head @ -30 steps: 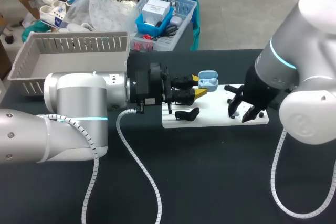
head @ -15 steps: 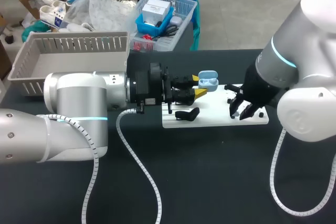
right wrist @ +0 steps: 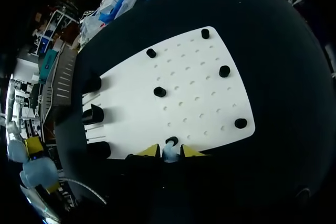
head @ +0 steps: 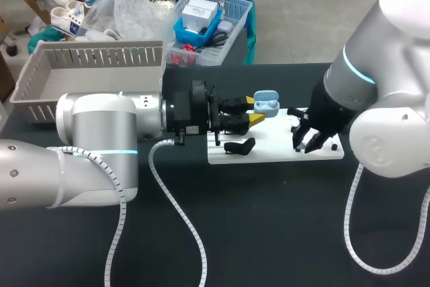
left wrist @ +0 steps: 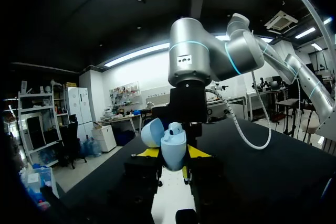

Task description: Pick up each earbud case from the left stands, insert the matching earbuds, close the lid, and place the case in the box.

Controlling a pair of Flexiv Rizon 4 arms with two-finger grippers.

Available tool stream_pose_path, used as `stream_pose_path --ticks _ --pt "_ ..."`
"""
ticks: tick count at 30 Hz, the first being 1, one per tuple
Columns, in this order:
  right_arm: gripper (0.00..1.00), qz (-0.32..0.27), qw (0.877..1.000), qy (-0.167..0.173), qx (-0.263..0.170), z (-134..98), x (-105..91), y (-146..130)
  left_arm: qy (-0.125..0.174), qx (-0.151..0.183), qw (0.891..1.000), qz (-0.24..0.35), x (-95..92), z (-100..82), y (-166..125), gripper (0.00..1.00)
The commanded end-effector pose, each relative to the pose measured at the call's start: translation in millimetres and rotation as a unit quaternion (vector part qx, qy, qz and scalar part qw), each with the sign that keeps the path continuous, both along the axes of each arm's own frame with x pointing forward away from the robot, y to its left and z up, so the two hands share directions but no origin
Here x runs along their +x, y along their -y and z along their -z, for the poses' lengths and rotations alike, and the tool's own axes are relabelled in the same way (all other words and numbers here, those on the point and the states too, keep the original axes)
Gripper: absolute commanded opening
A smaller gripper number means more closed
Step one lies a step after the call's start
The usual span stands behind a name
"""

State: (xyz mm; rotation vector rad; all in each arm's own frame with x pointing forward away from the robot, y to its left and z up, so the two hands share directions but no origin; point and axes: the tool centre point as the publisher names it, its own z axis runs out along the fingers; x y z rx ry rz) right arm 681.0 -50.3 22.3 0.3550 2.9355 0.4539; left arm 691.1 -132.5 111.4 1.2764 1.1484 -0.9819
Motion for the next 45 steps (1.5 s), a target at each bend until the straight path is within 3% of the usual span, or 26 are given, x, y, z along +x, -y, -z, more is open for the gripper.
stream_pose_path --ticks 1,9,12,13,29,45 --pt "0.19 0.002 1.0 -0.002 0.0 1.3 2.9 -0.1 0.001 -0.001 1.0 -0.001 -0.2 0.6 0.1 0.0" --pt "0.15 0.005 1.0 -0.003 0.003 2.6 2.2 0.3 0.001 -0.001 1.0 -0.001 -0.2 0.6 0.1 0.0" --pt "0.07 0.005 1.0 -0.003 0.004 3.1 2.6 0.2 0.001 -0.001 1.0 -0.001 -0.2 0.6 0.1 0.0" --pt "0.0 0.004 1.0 -0.004 0.003 2.9 2.7 -0.4 0.001 -0.001 1.0 -0.001 -0.2 0.6 0.1 0.0" --pt "0.0 0.005 1.0 0.001 -0.008 -22.5 -8.7 0.6 0.001 -0.001 1.0 -0.001 -0.2 0.6 0.1 0.0" --pt "0.0 0.014 1.0 -0.004 -0.01 -32.8 -43.5 0.4 0.001 -0.001 1.0 -0.001 -0.2 0.6 0.1 0.0"
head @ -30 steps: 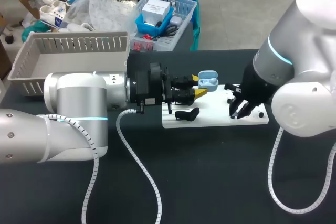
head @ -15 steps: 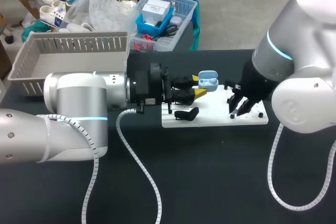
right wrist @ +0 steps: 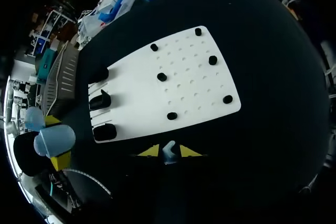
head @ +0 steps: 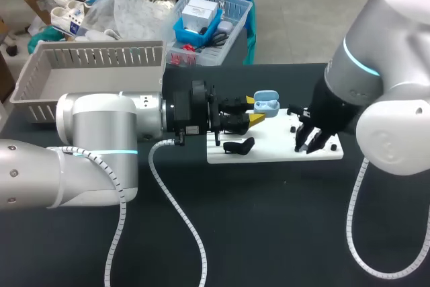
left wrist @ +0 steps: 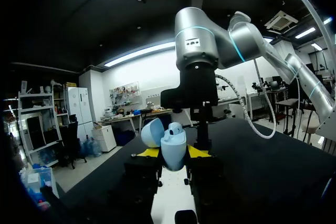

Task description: Pick up each earbud case from the left stands, insert the matching earbuds, close the lid, and place the case in the box.

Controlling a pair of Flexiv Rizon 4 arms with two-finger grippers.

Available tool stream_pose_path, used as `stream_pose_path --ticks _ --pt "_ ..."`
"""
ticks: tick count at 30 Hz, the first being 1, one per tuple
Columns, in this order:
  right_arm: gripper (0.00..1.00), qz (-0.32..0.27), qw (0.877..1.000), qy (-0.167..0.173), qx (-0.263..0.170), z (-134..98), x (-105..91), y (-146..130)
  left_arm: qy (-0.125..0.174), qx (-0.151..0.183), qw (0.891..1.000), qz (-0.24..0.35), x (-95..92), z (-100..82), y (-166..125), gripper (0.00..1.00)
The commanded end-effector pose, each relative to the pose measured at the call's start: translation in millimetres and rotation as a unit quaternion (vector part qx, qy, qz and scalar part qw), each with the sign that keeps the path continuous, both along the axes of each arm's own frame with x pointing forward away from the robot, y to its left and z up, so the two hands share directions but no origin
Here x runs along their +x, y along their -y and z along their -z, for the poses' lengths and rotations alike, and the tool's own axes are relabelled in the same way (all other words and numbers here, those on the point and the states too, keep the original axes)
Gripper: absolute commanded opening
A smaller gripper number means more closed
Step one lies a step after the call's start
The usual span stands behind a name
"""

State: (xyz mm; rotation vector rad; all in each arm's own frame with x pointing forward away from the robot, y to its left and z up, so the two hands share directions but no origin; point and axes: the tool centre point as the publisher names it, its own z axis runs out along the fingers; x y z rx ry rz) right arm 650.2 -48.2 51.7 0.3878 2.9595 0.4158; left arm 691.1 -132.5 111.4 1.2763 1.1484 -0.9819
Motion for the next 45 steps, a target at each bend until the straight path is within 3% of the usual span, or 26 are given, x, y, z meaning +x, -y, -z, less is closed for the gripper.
stream_pose_path --ticks 1,11,21,27,37,45 --pt "0.0 0.004 1.0 0.013 0.003 -4.9 -15.2 2.2 0.001 -0.001 1.0 -0.001 -0.2 0.6 0.1 0.0" --pt "0.0 -0.068 0.997 0.023 -0.037 -32.3 -42.5 -10.9 0.001 -0.001 1.0 -0.001 -0.2 0.6 0.1 0.0" --pt "0.0 -0.15 0.985 0.024 -0.076 -64.8 -63.9 -26.3 0.001 -0.001 1.0 -0.001 -0.2 0.6 0.1 0.0" --pt "0.0 -0.215 0.971 0.013 -0.105 -82.0 -60.9 -40.8 0.001 -0.001 1.0 -0.001 -0.2 0.6 0.1 0.0" --pt "0.0 -0.291 0.953 0.018 -0.079 -117.0 -49.0 -59.3 0.001 -0.001 1.0 -0.001 -0.2 0.6 0.1 0.0" --pt "0.0 -0.309 0.947 0.026 -0.081 -141.0 -30.2 -72.8 0.001 -0.001 1.0 -0.001 -0.2 0.6 0.1 0.0"
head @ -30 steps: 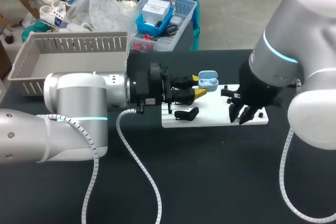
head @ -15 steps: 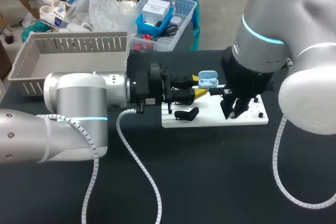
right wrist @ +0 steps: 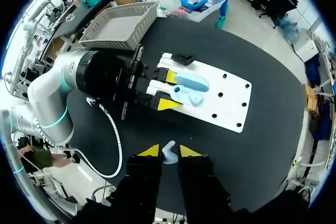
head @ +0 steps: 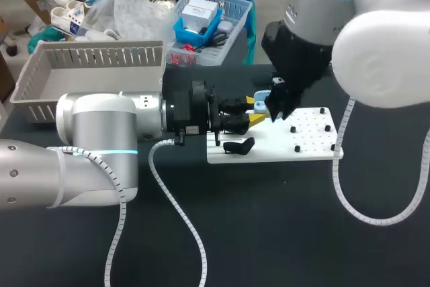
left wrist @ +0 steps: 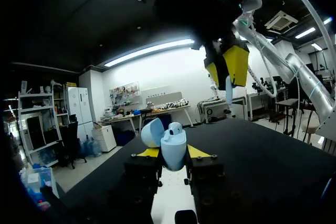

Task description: Pick up each earbud case from the left stands, insert the matching earbuds, close the lid, and place the case in the box.

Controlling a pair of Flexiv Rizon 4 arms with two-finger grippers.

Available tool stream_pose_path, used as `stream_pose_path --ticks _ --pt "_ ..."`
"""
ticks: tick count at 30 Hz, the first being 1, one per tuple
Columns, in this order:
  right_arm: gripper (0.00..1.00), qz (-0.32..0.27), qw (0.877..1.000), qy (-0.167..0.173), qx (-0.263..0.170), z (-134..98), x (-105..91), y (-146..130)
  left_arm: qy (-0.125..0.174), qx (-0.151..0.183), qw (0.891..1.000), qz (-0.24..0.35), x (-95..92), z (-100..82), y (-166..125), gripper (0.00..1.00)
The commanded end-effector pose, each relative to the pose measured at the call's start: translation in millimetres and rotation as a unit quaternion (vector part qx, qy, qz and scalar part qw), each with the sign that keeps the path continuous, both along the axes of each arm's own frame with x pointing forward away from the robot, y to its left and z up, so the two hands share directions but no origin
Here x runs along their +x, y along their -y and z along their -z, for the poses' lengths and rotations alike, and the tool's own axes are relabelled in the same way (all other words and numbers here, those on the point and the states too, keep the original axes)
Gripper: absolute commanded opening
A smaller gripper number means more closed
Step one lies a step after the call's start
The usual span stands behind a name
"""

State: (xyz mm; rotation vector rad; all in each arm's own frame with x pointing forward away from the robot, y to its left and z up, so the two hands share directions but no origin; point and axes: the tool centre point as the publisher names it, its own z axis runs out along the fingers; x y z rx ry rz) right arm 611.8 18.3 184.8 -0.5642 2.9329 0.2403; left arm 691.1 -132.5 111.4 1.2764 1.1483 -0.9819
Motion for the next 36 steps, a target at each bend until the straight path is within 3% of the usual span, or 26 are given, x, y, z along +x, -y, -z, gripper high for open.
stream_pose_path --ticks 1,15,36 --pt "0.0 -0.008 1.0 -0.012 -0.004 -10.1 10.5 -7.6 0.001 -0.001 1.0 -0.001 -0.2 0.6 0.1 0.0" --pt "0.0 -0.03 0.999 -0.006 0.024 -11.0 37.3 -28.8 0.001 -0.001 1.0 -0.001 -0.2 0.6 0.1 0.0" --pt "0.0 -0.078 0.997 -0.009 0.016 6.4 57.4 -14.5 0.001 -0.001 1.0 -0.001 -0.2 0.6 0.1 0.0"
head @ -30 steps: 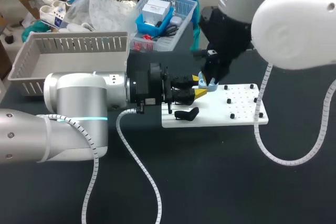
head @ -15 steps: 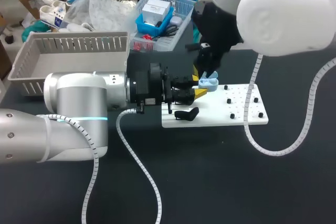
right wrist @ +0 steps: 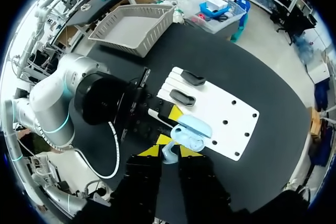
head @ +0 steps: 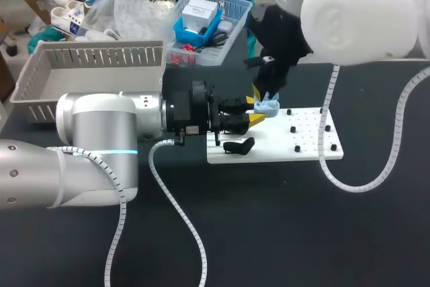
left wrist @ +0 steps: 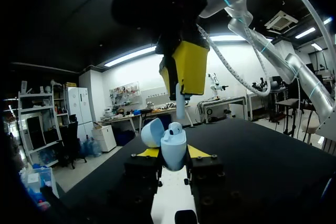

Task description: Pick up each earbud case from the left stands, insert the matching earbuds, close the lid, and place the case in the box.

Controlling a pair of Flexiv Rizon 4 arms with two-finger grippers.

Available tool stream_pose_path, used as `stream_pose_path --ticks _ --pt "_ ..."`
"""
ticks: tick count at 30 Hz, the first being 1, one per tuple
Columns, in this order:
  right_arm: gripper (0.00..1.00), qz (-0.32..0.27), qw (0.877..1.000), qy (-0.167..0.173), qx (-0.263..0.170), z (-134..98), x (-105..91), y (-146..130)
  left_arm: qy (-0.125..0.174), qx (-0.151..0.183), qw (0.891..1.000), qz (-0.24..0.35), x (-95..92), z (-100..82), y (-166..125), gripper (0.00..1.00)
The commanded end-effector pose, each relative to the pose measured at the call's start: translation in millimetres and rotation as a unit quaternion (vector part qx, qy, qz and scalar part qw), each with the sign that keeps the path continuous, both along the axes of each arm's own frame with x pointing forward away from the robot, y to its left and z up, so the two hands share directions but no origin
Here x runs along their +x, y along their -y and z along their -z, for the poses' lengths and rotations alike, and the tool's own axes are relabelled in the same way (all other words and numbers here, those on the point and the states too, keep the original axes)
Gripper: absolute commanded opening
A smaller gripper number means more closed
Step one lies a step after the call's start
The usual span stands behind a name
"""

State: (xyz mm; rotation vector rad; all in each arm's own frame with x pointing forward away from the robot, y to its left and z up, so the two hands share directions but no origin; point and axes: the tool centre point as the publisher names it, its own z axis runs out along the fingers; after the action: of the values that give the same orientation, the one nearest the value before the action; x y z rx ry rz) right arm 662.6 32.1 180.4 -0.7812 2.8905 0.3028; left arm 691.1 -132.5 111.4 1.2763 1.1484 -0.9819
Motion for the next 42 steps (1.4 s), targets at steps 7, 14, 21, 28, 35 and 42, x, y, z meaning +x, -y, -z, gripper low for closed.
stream_pose_path --ticks 7,14,21,28,35,42 --pt "0.0 -0.01 1.0 -0.007 0.001 5.9 9.6 0.3 0.001 -0.001 1.0 -0.001 -0.2 0.6 0.1 0.0" --pt "0.0 -0.012 1.0 -0.009 0.004 8.5 10.2 0.6 0.001 -0.001 1.0 -0.001 -0.2 0.6 0.1 0.0" --pt "0.0 -0.012 1.0 -0.011 0.005 10.6 10.0 0.1 0.001 -0.001 1.0 -0.001 -0.2 0.6 0.1 0.0" --pt "0.0 -0.011 1.0 -0.012 0.005 11.7 10.6 -0.1 0.001 -0.001 1.0 -0.001 -0.2 0.6 0.1 0.0" --pt "0.0 -0.011 1.0 -0.013 0.006 12.9 10.8 -2.4 0.001 -0.001 1.0 -0.001 -0.2 0.6 0.1 0.0" --pt "0.0 -0.01 1.0 -0.016 0.008 15.4 9.8 -3.2 0.001 -0.001 1.0 -0.001 -0.2 0.6 0.1 0.0"
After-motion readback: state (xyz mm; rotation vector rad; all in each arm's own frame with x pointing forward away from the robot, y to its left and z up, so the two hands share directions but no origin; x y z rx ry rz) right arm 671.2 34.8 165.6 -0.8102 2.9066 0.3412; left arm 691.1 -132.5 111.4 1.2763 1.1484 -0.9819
